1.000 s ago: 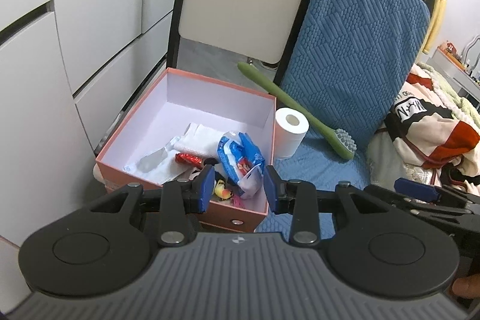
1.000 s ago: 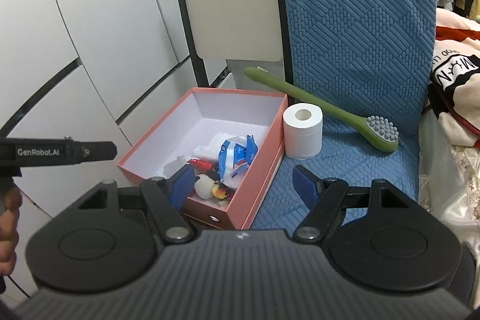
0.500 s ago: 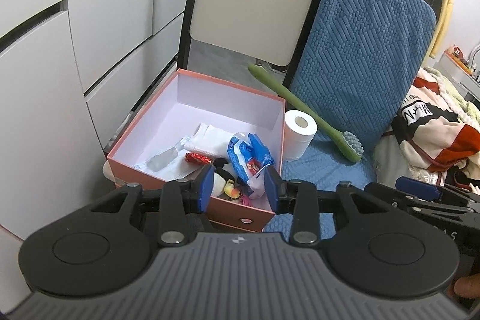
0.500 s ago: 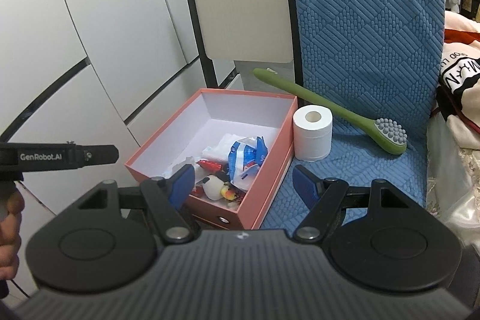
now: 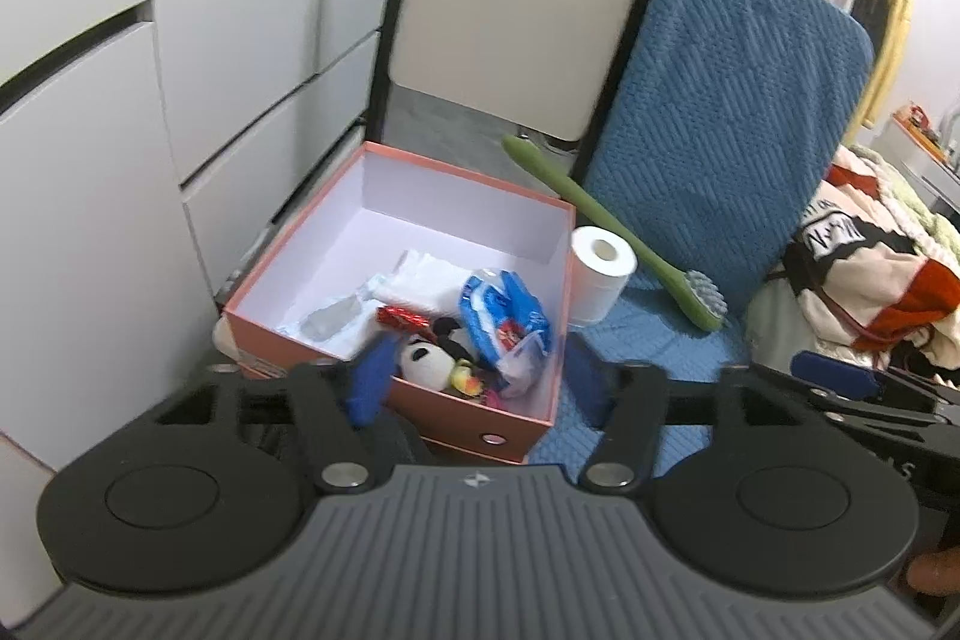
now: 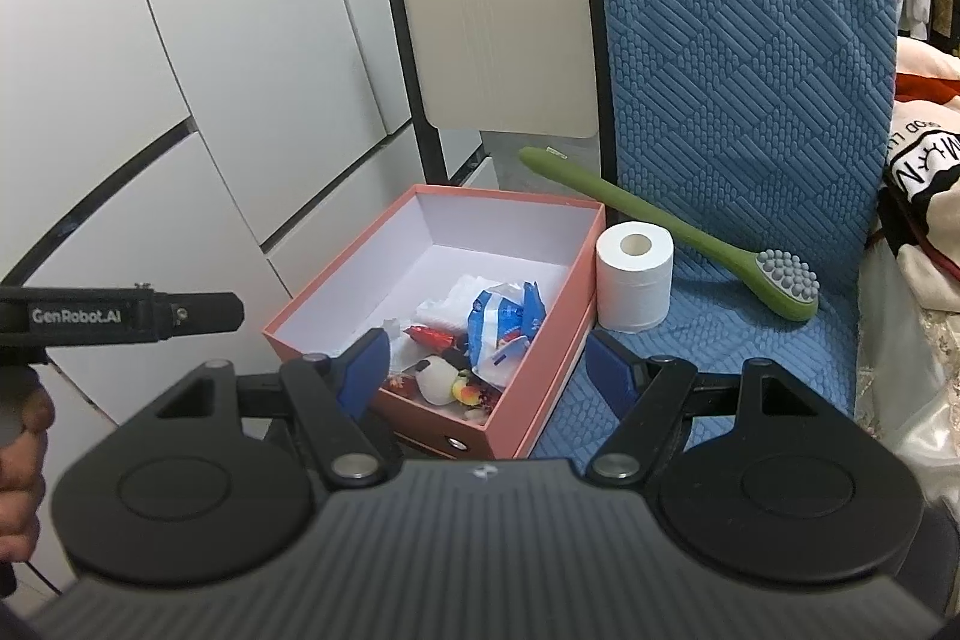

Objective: Organize soft objects

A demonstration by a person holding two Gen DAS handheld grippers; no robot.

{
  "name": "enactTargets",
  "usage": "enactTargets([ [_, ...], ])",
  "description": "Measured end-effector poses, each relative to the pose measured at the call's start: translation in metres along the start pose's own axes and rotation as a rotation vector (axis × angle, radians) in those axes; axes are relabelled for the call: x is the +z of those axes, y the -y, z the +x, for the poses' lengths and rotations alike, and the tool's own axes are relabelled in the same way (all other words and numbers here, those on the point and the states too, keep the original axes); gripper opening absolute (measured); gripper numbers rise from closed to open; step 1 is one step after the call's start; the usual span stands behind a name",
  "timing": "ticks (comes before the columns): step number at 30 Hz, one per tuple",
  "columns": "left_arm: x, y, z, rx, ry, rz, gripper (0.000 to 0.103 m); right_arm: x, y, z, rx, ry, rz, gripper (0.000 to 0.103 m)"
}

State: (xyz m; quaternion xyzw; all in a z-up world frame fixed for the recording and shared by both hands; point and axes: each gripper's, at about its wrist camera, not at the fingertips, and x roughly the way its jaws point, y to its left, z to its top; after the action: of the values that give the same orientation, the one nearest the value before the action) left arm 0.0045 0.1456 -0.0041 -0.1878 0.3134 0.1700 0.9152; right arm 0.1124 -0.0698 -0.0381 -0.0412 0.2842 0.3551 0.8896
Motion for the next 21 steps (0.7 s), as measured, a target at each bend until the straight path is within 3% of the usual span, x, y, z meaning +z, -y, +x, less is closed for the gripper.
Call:
enactTargets([
  [2, -0.0011, -0.0024, -0.0017, 0.02, 0.012, -0.004, 0.093, -0.0007, 0.0005, 0.0008, 0.003, -0.004, 0.005, 0.097],
  [4, -0.0015, -0.0039, -0.003, 0.026, 0.012, -0.003, 0.096, -0.0015, 0.0013, 0.0014, 0.0, -0.002, 0.011, 0.103],
  [21, -0.0012, -0.0024, -0.0004, 0.036, -0.022, -0.011, 0.102, -0.004, 0.0022, -0.0008, -0.043, 0.01, 0.013, 0.103],
])
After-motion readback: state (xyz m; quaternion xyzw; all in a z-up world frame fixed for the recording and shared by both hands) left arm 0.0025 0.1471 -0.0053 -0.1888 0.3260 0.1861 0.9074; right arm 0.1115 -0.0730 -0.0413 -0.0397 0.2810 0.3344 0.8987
